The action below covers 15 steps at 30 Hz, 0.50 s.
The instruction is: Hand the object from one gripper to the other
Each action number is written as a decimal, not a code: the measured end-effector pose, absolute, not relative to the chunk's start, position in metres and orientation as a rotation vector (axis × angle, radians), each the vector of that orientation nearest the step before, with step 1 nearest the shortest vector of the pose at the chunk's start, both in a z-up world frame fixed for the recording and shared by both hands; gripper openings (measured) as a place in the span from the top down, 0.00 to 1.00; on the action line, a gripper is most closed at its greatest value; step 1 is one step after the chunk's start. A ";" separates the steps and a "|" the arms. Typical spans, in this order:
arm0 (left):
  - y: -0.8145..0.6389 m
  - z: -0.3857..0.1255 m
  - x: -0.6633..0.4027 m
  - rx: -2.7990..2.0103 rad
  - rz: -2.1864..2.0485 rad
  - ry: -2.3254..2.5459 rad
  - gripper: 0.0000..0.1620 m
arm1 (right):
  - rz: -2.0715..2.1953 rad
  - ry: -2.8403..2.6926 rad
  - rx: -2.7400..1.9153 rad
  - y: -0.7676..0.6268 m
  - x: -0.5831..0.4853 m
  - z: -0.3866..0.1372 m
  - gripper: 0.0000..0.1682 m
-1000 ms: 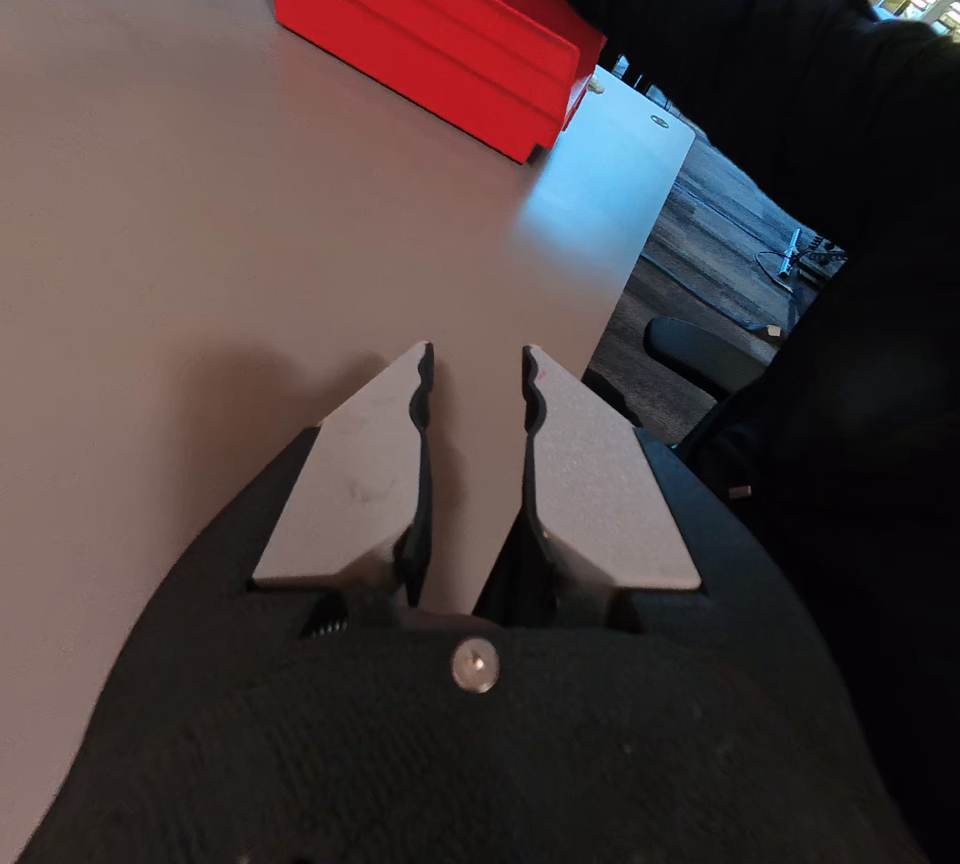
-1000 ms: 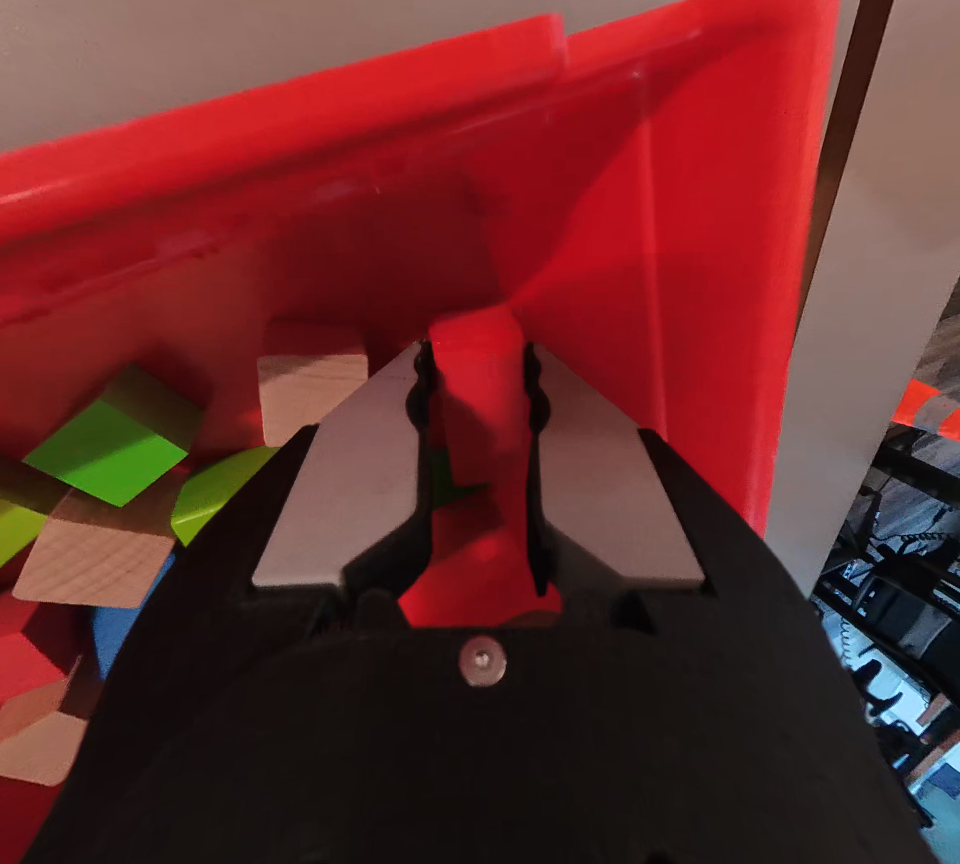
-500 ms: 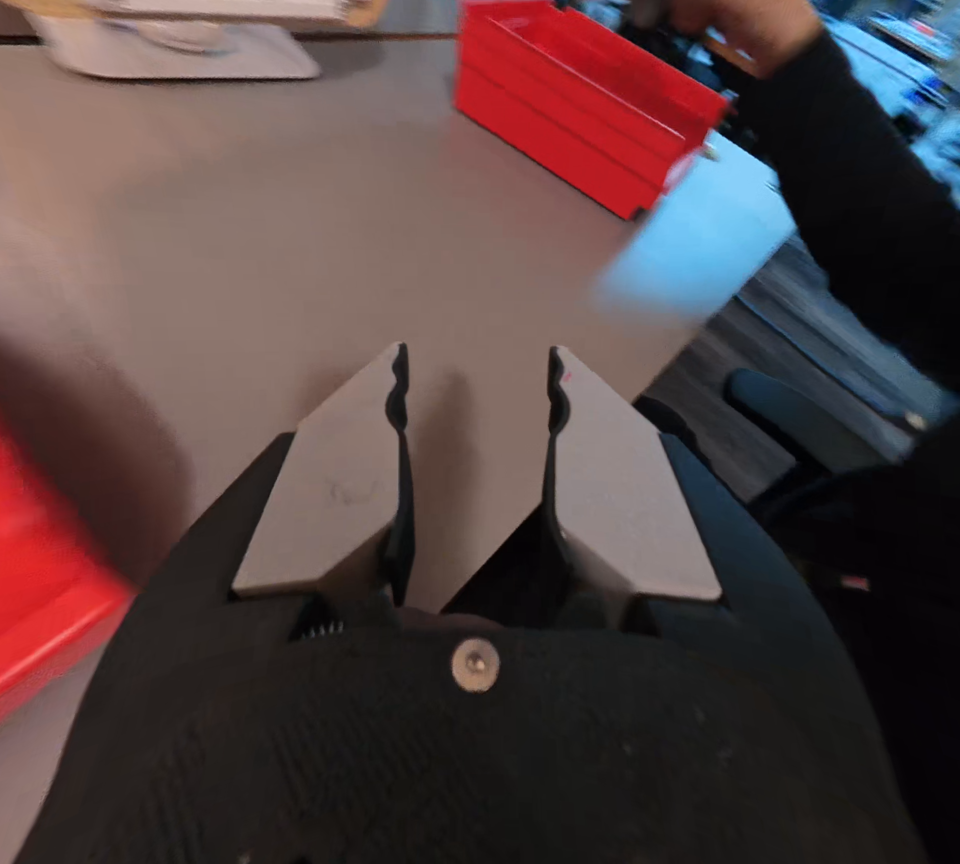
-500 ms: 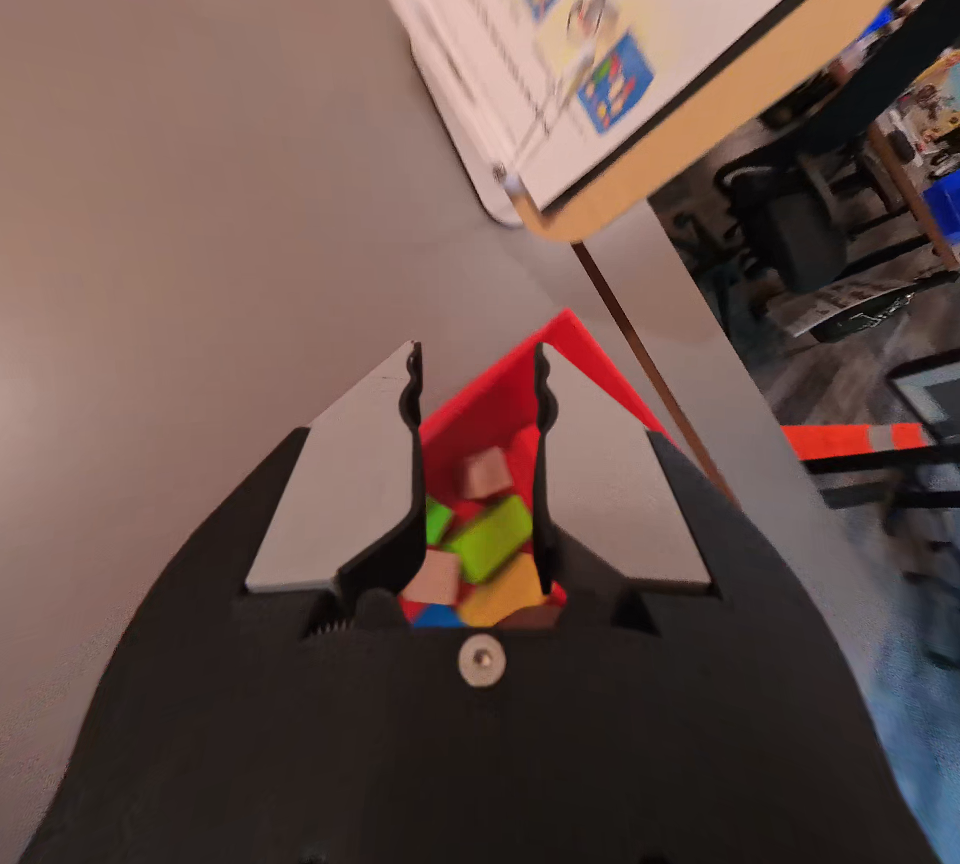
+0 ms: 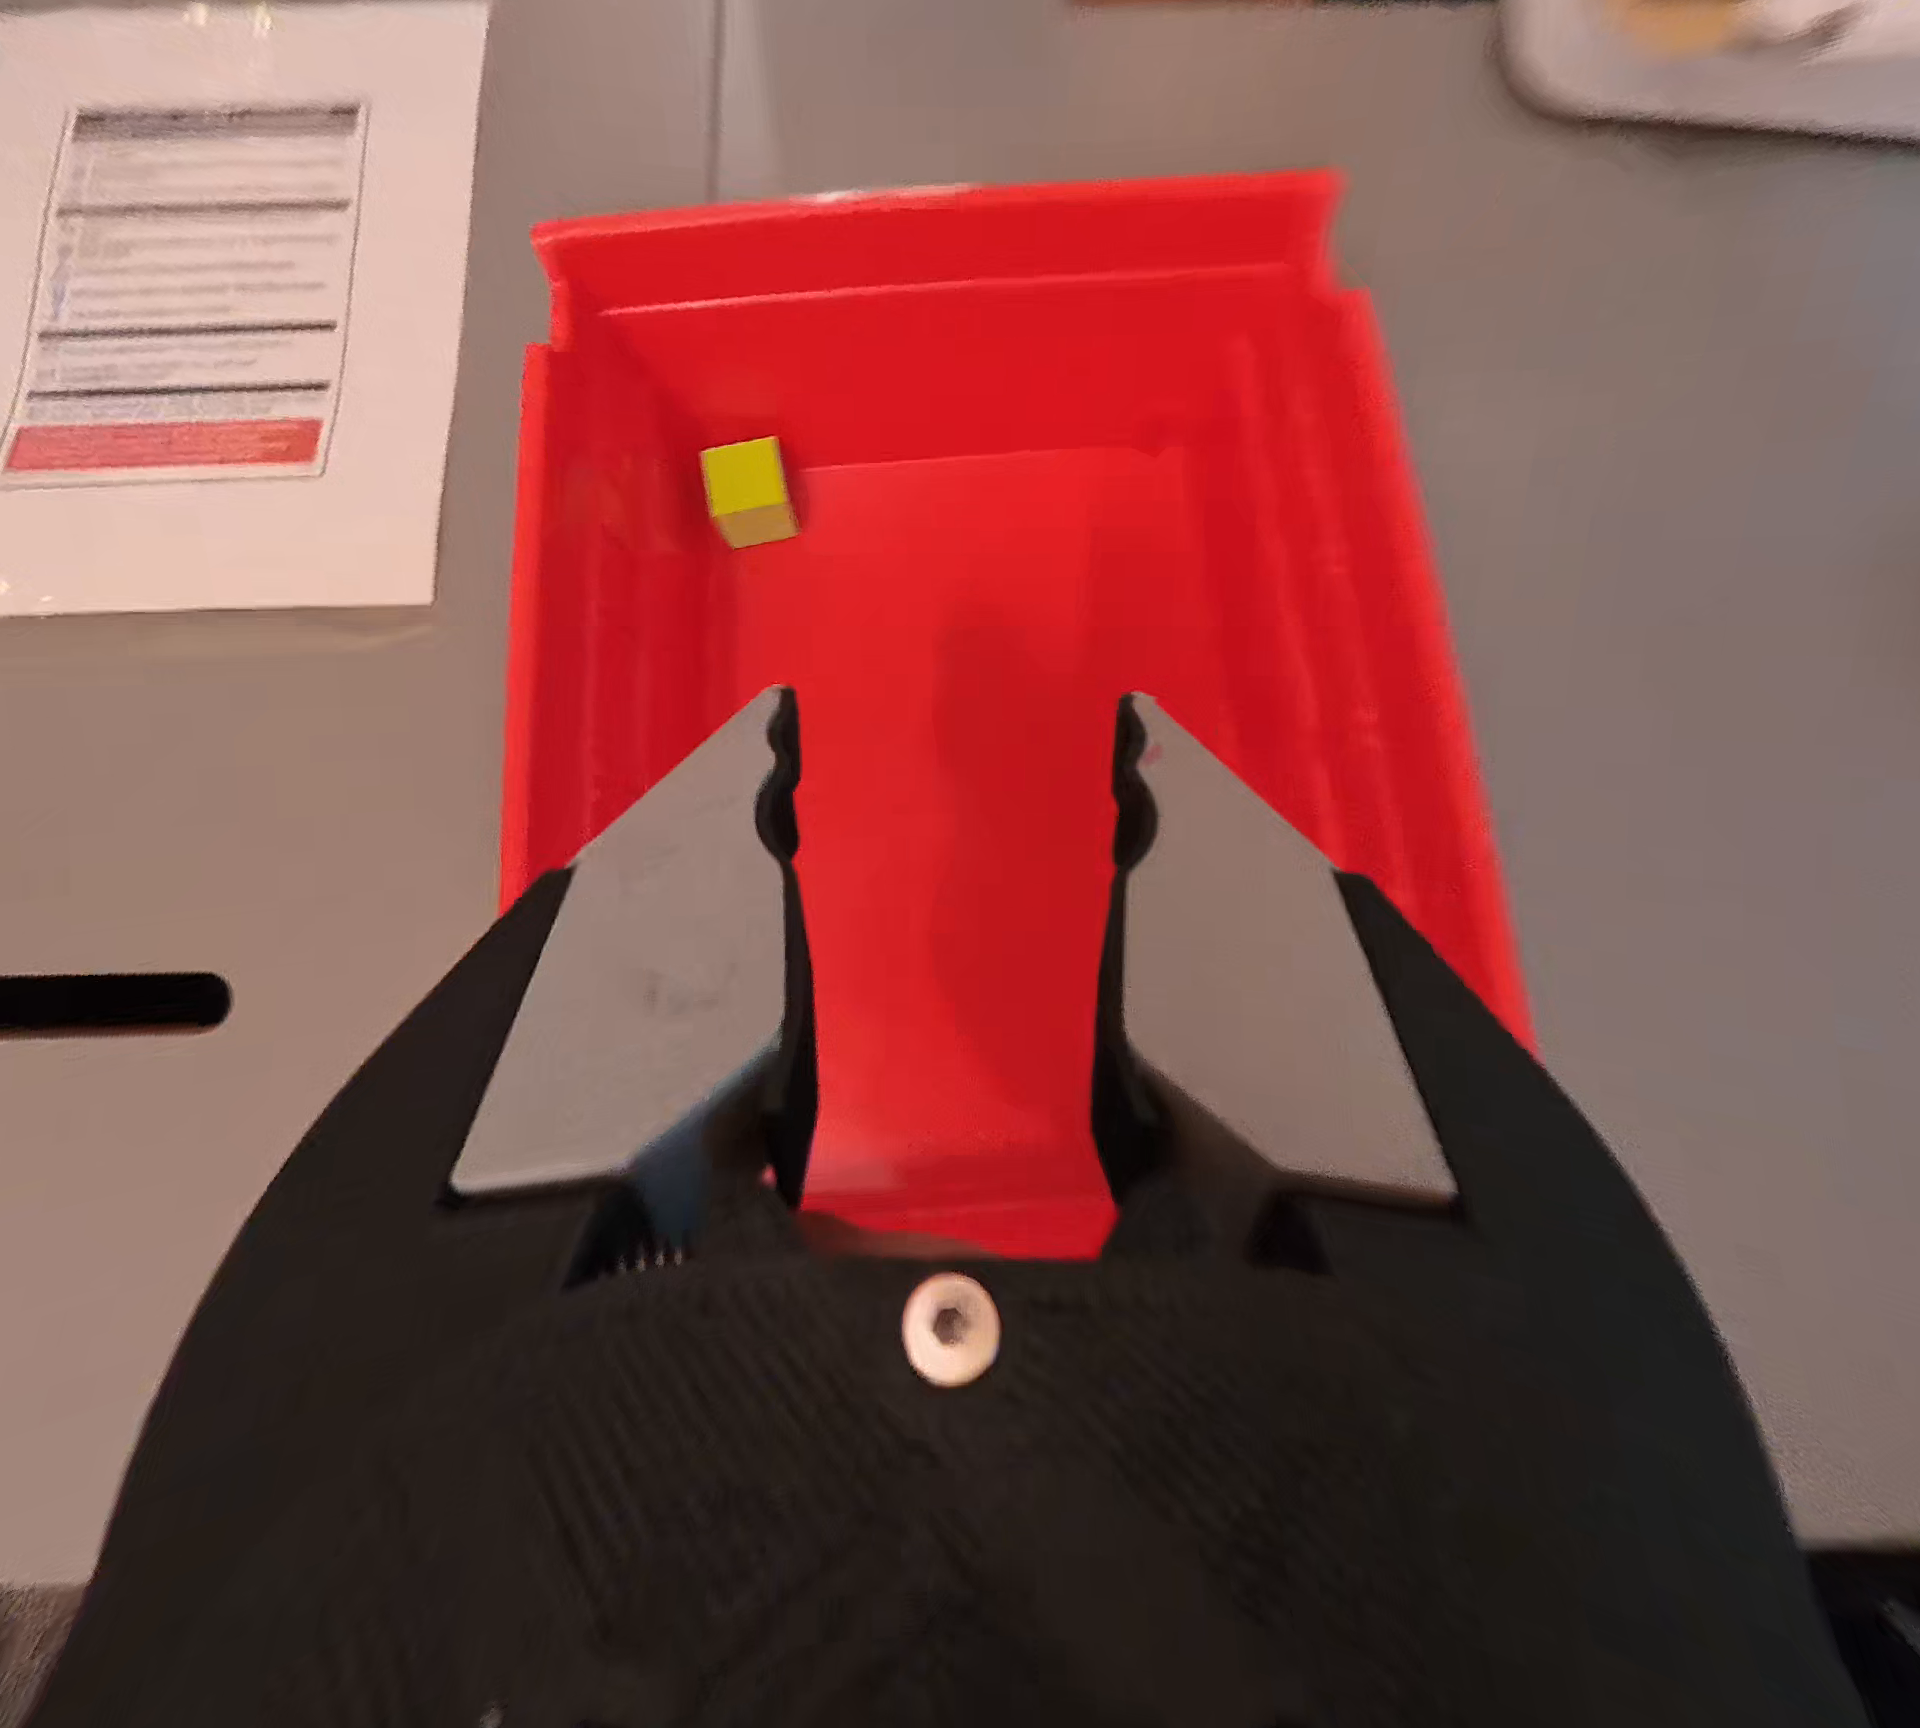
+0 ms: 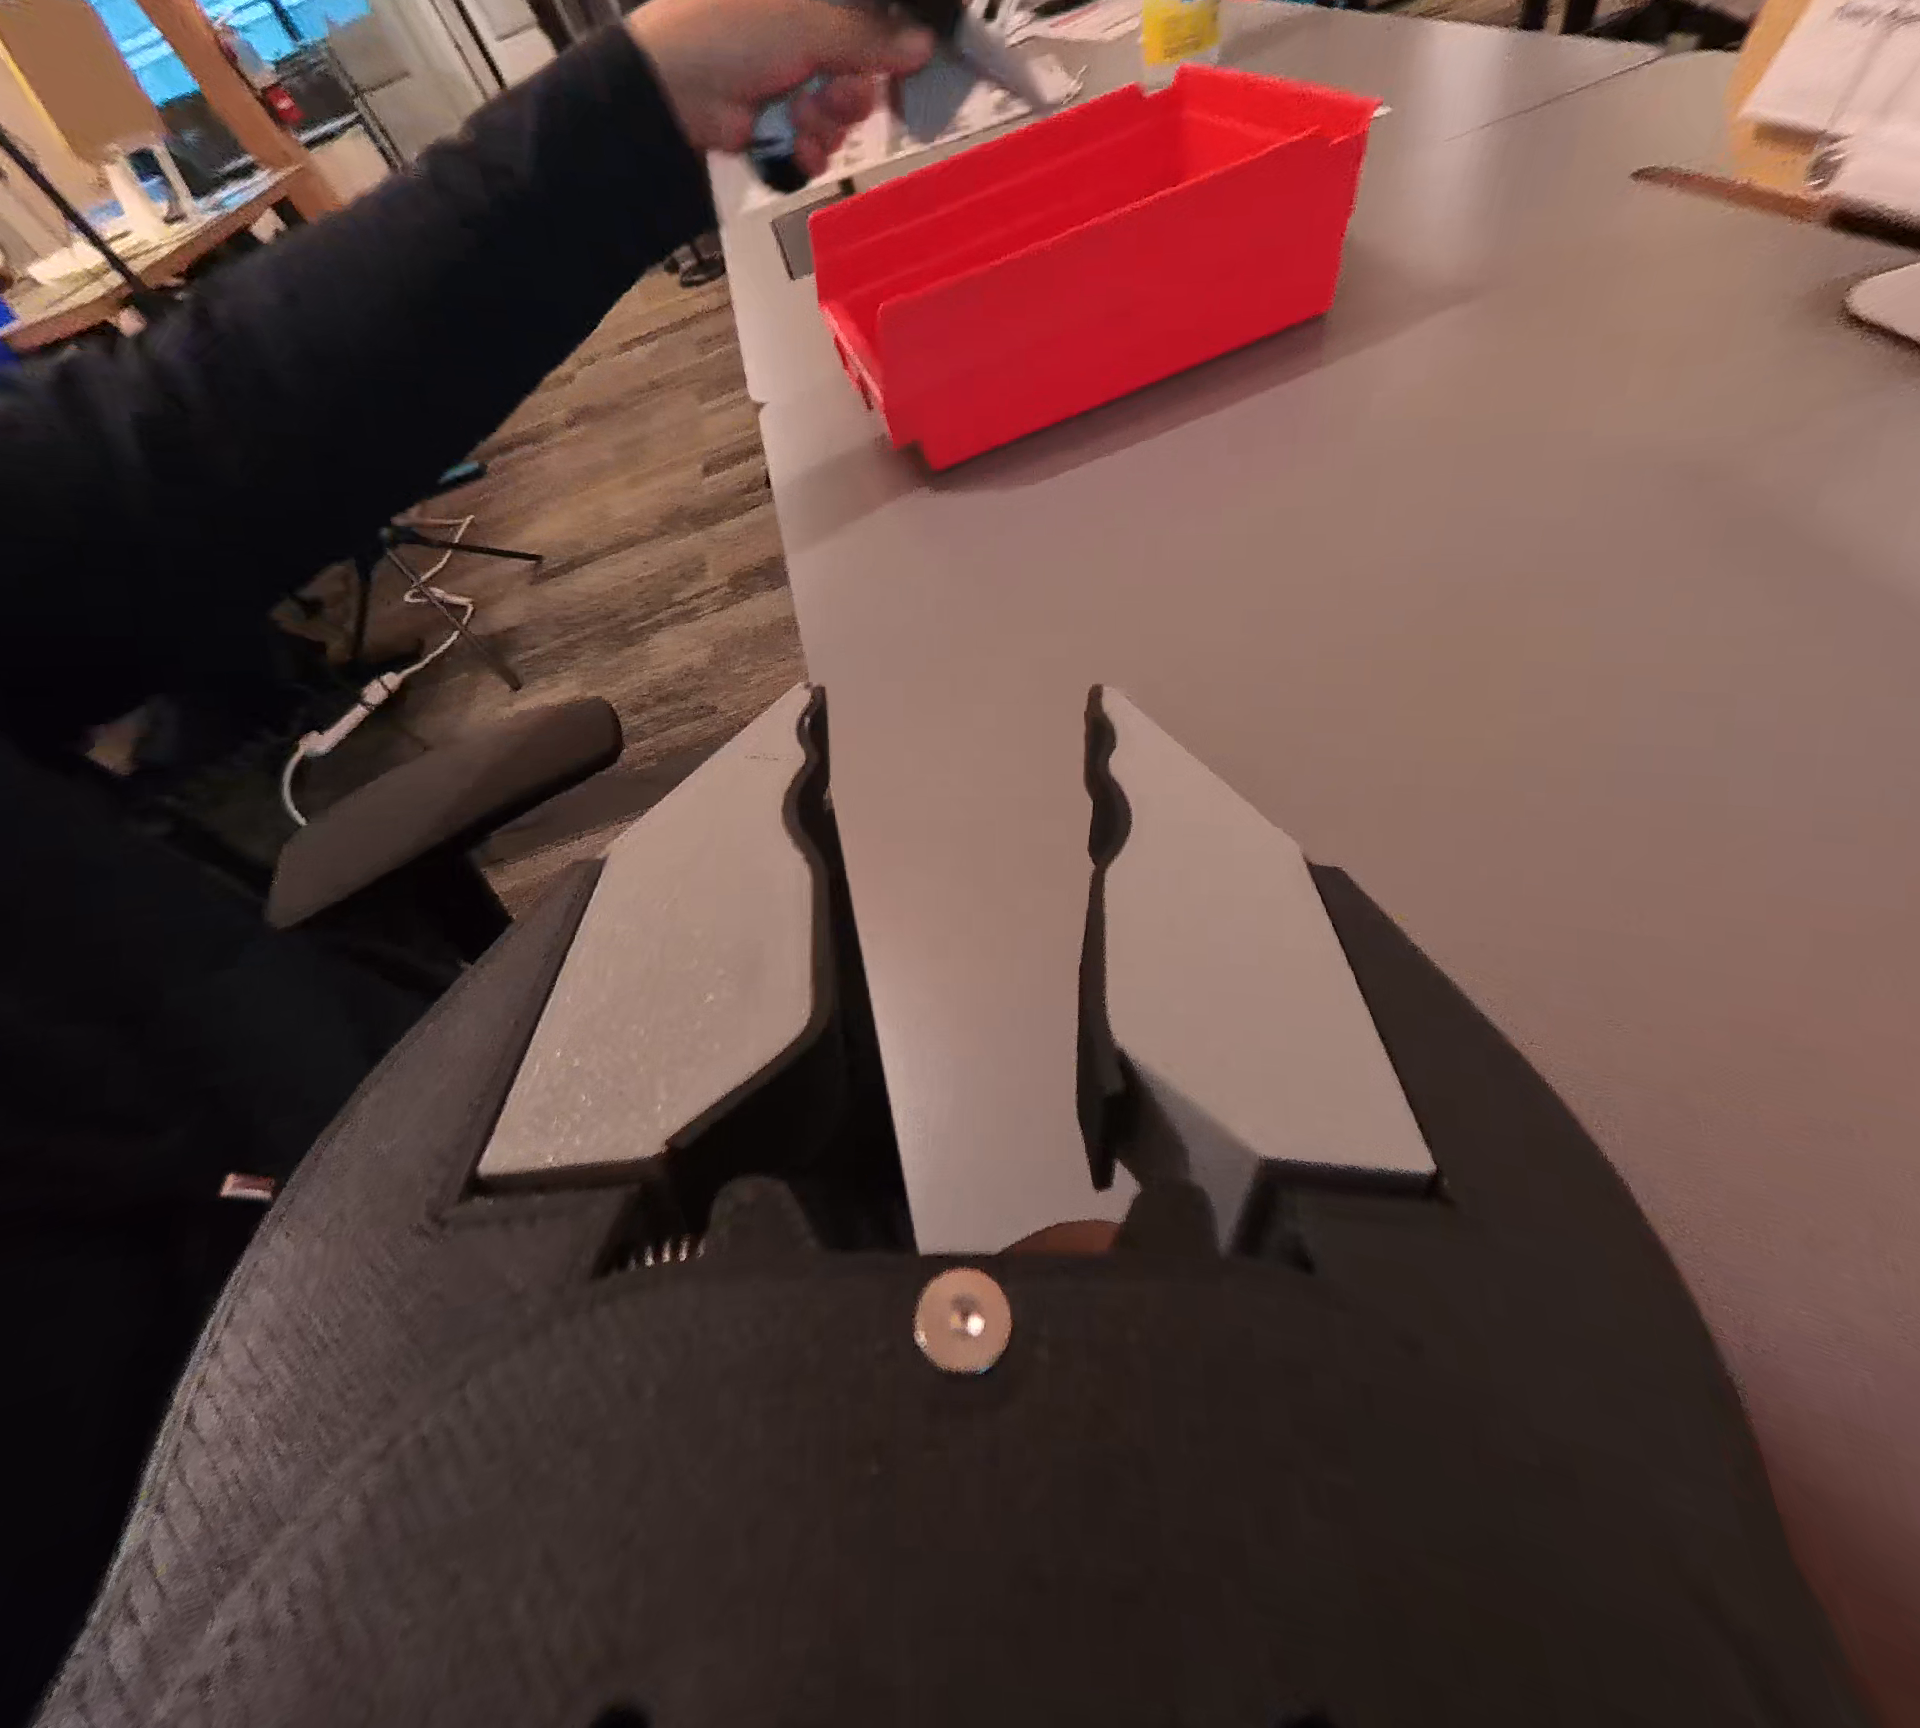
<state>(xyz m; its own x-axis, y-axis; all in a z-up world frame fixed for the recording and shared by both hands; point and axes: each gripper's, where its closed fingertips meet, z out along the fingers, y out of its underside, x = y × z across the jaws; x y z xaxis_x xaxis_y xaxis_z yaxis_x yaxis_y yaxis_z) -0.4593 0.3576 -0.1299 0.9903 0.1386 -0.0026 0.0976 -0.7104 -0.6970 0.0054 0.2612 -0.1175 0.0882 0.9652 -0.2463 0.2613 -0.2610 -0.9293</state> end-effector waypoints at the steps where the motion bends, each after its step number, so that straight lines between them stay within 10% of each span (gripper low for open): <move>1: 0.368 -0.142 -0.469 -2.411 0.102 -0.194 0.64 | 1.207 -1.251 -1.624 0.258 0.002 -0.125 0.72; 15: 0.457 -0.223 -0.529 -2.757 0.335 -0.252 0.71 | 1.278 -1.290 -1.533 0.247 -0.002 -0.179 0.79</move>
